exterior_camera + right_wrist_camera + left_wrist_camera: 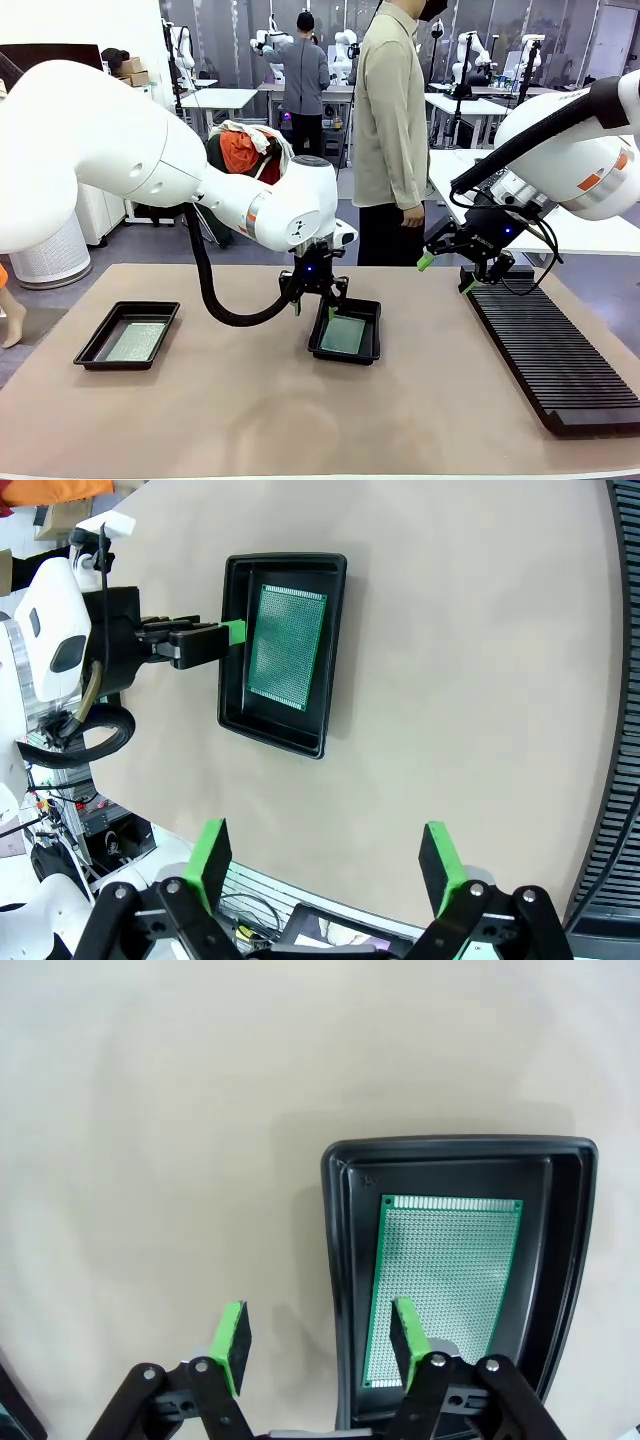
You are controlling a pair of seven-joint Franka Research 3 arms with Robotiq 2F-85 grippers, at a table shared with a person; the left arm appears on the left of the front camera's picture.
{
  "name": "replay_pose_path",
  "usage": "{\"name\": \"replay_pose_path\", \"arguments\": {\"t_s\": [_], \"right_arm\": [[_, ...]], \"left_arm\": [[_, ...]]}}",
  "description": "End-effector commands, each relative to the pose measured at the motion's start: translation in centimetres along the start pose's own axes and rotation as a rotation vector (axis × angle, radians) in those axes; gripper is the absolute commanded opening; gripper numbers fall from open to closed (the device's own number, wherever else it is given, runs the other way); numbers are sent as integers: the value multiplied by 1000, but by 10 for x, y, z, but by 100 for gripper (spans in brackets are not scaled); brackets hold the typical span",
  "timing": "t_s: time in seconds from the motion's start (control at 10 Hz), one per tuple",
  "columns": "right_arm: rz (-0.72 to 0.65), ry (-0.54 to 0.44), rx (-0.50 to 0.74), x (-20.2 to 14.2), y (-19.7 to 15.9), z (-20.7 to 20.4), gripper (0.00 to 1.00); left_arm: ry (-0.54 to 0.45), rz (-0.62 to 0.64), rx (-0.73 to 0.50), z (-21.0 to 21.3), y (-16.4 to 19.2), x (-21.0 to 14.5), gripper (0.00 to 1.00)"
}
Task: Inspect and transfer BCBs to ESD trays.
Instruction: Pick up the ESD tray and place it on the left side of the table.
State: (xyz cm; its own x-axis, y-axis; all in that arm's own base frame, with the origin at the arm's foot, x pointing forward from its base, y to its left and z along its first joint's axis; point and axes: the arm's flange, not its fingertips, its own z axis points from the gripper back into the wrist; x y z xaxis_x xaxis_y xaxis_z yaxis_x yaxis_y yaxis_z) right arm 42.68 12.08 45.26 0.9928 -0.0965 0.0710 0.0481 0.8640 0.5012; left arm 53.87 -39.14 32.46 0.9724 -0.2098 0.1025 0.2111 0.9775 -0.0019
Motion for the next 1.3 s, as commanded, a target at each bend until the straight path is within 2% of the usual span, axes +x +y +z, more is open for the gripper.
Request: {"name": "replay_pose_path", "arguments": {"t_s": [0.0,0.2,0.4,1.2], "right_arm": [[-22,-2,-10,0,2,0,100],[-22,-2,-10,0,2,0,100],[-22,-2,-10,0,2,0,100],[-22,-2,-10,0,2,0,100]], "left_arm": [[-20,34,46,-11,0,3,75],[-22,32,54,-15,2,3,75],[-25,20,49,-19,4,2,66],[-37,1,48,-16,-6,-6,19]]}}
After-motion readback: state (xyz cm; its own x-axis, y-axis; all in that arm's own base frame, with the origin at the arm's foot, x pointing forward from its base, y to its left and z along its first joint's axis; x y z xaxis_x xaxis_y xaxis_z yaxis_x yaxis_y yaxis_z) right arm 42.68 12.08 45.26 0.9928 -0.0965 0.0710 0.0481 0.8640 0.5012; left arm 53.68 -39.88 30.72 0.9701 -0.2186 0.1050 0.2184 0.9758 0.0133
